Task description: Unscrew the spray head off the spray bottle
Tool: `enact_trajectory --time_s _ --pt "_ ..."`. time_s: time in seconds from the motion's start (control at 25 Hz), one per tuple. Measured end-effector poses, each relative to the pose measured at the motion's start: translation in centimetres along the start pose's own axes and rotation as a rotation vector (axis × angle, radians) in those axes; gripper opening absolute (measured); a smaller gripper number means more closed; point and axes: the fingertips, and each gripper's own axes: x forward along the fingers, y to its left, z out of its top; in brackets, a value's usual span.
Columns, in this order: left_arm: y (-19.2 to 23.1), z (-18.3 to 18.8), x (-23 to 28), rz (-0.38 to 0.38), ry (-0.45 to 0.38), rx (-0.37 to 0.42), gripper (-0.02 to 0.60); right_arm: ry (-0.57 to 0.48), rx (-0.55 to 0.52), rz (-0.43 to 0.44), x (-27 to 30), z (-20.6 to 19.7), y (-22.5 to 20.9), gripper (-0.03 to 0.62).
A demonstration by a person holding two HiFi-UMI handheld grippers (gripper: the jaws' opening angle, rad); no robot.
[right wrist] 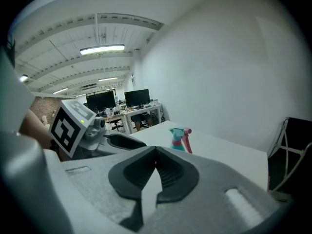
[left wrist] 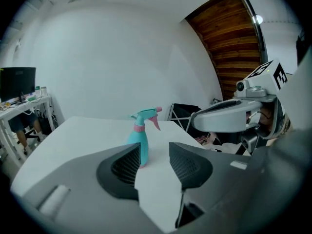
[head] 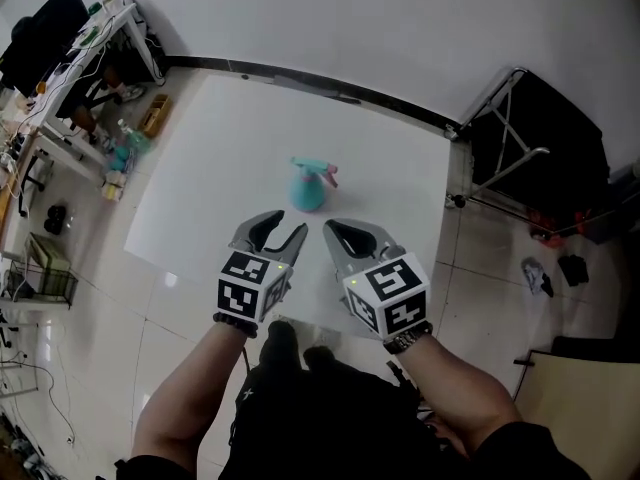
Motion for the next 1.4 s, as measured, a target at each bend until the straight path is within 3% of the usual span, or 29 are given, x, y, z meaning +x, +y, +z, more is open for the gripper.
enact_trajectory --time_s 0.16,0.68,1.04,1.4 --pt "1.6 -0.8 2.5 -0.003 0.033 0.029 0.289 0.014 0.011 -0.036 0.4 0.0 -1.3 -0.009" --pt "3.9 -4.0 9.0 -0.080 0.145 0.059 0.405 0.088 0.068 -0.101 2.4 -2.0 -4.0 -0.009" --pt "4.5 -5.0 12.2 -0.115 0.182 0.120 0.448 0.121 0.094 -0.119 3.1 -2.8 -5.1 -0.009" --pt "4.5 -5.9 14.1 -0.146 0.209 0.181 0.445 0.136 0.106 -0.132 3.4 -3.1 -5.9 -0.009"
